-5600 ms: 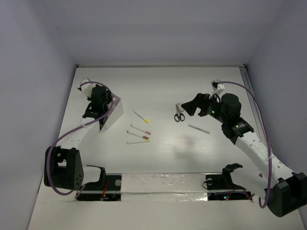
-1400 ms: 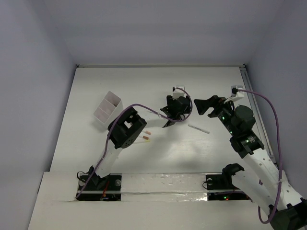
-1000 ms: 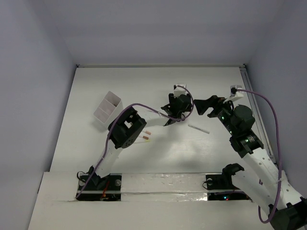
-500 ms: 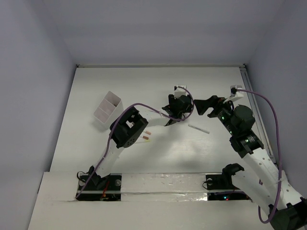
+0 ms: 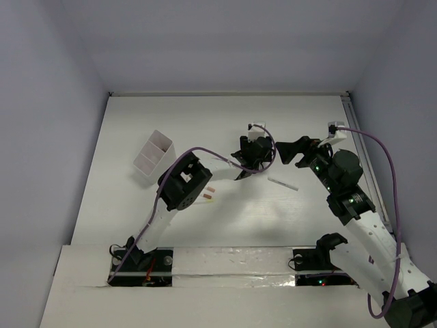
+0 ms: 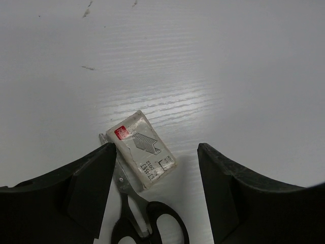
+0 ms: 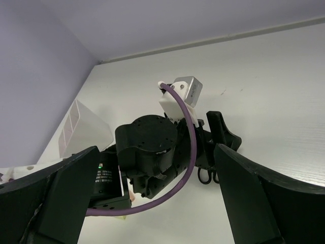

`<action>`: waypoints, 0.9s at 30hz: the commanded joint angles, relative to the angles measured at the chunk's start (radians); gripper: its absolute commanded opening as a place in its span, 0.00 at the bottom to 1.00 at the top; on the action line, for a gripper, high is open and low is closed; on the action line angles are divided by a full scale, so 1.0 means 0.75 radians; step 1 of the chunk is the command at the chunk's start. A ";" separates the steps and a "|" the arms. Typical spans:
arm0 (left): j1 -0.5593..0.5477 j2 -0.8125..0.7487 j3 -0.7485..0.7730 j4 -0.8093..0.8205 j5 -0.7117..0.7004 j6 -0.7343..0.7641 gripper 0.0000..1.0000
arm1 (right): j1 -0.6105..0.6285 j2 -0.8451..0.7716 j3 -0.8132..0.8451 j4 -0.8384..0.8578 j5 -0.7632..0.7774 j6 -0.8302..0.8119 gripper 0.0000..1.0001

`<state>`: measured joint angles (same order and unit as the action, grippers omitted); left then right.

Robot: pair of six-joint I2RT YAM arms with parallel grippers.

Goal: Sort the stationery into containers
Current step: Pick up the stationery from the center of the board.

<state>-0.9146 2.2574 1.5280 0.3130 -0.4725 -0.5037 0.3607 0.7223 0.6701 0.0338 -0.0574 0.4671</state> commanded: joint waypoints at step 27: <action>0.015 0.018 0.153 0.032 0.063 0.058 0.21 | -0.002 -0.010 0.031 0.051 0.009 -0.024 1.00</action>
<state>-0.9081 2.3425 1.6436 0.2817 -0.4419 -0.4835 0.3607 0.7223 0.6701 0.0338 -0.0593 0.4671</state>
